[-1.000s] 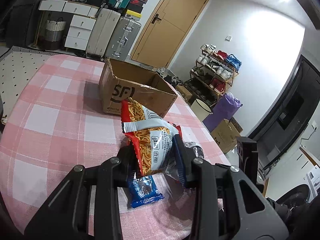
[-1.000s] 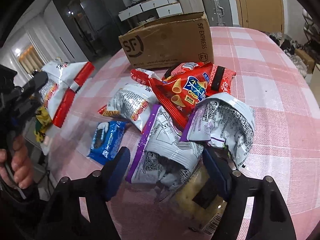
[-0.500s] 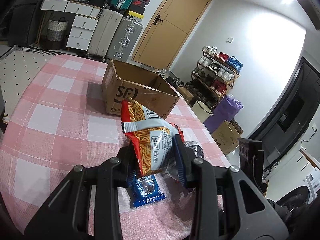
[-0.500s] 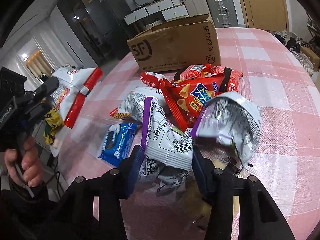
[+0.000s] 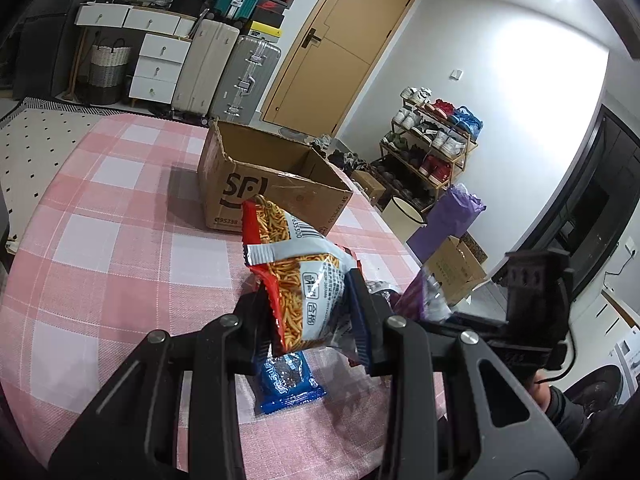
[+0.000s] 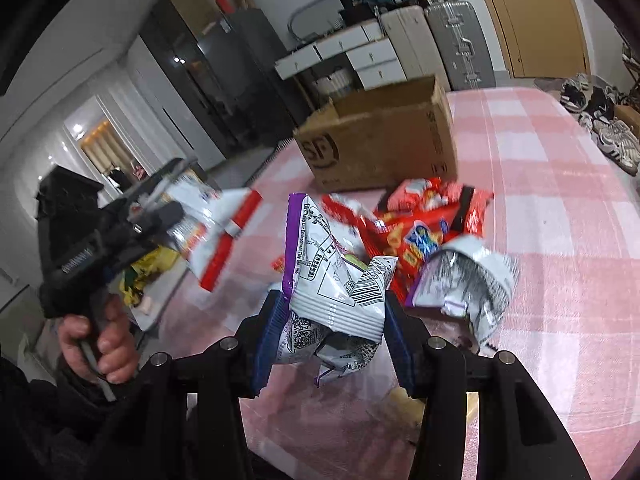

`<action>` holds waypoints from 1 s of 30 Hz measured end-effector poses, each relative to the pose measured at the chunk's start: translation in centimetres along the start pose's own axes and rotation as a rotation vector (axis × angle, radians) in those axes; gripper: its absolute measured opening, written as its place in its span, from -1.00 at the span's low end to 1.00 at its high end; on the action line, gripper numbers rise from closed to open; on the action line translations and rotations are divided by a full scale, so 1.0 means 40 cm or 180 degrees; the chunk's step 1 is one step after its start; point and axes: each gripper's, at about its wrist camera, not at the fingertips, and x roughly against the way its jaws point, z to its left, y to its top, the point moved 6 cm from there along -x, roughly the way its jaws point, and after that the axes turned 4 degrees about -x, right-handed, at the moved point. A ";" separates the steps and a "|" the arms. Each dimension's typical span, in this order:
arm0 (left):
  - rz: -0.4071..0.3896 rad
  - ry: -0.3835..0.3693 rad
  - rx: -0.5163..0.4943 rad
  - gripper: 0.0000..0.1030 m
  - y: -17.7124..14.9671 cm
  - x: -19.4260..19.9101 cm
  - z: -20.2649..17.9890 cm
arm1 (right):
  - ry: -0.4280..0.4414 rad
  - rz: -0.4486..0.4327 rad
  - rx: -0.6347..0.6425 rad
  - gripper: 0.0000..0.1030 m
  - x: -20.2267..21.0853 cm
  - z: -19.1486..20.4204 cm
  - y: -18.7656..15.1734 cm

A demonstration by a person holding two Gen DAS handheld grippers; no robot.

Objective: Organize snacks
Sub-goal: 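Carry both bags over the cardboard box with the left and right grippers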

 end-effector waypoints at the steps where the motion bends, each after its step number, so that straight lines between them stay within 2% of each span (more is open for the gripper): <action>1: 0.0001 -0.0001 -0.0005 -0.41 0.001 -0.002 -0.001 | 0.0033 -0.0043 0.0003 -0.04 0.013 0.006 0.008; 14: -0.0043 0.0005 -0.0175 -0.41 0.055 -0.017 -0.037 | 0.0177 -0.0375 0.0189 -0.04 0.077 0.078 0.135; 19: -0.0075 0.0148 -0.0307 -0.41 0.110 -0.022 -0.049 | 0.0203 -0.0520 0.0301 -0.04 0.096 0.100 0.207; 21: -0.0043 0.0336 -0.0363 -0.41 0.135 -0.034 -0.048 | 0.0197 -0.0602 0.0363 -0.04 0.105 0.112 0.242; 30: -0.0090 0.0468 -0.0433 -0.41 0.258 -0.088 -0.045 | 0.0170 -0.0727 0.0486 -0.04 0.080 0.129 0.380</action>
